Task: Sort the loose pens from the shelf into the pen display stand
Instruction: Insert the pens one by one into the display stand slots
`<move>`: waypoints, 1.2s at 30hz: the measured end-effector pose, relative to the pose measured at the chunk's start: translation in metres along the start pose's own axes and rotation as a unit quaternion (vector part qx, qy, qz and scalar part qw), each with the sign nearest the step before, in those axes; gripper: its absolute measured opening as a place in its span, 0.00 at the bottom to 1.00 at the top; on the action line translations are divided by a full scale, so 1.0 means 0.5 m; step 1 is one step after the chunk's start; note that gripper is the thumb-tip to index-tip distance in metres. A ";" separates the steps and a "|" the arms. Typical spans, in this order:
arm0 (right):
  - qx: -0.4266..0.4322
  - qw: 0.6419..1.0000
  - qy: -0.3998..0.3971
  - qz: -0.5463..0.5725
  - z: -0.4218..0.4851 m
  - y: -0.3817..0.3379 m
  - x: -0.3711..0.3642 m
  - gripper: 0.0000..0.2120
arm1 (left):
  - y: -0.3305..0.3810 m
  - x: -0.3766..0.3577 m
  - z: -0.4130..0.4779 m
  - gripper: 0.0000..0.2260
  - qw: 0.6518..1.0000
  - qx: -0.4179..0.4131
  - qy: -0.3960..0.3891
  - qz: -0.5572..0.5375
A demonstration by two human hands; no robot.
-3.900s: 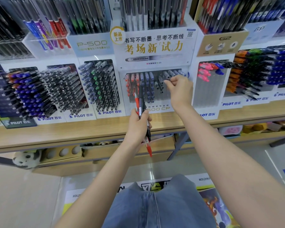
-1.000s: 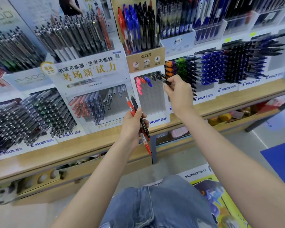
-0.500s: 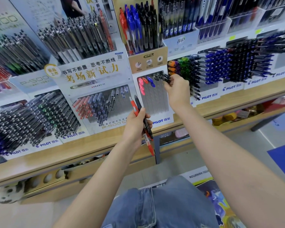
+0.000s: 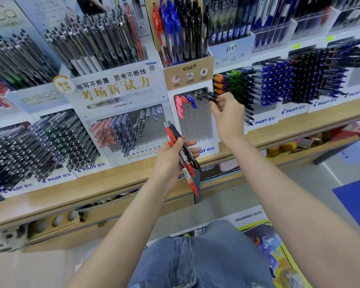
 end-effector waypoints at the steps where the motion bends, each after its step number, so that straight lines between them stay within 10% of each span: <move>1: -0.020 1.000 -0.009 0.016 -0.002 0.006 -0.003 0.12 | 0.002 -0.001 0.000 0.08 1.000 -0.003 -0.002 -0.006; 9: -0.072 0.937 -0.341 0.011 -0.167 0.010 -0.079 0.14 | 0.019 0.018 -0.002 0.09 0.998 -0.011 0.029 -0.046; 15: -0.141 0.901 -0.388 0.135 -0.234 0.023 -0.068 0.06 | 0.032 0.018 0.000 0.09 0.997 -0.035 0.015 -0.073; 27: -0.102 0.975 -0.043 0.193 -0.176 0.053 0.117 0.07 | -0.001 -0.002 -0.016 0.12 0.992 0.000 -0.067 0.109; 36: -0.029 0.995 0.036 0.087 -0.138 0.037 0.124 0.03 | -0.018 -0.018 -0.025 0.06 0.993 0.048 -0.064 0.082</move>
Point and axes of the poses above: each hand's wrist, its own z-axis towards the middle knuckle, its own x-axis out of the back of the hand, y = z × x, the point moved 8 cm from there along z, towards the middle knuckle, and after that the axes turned 8 degrees about -x, right-handed, at the moved point
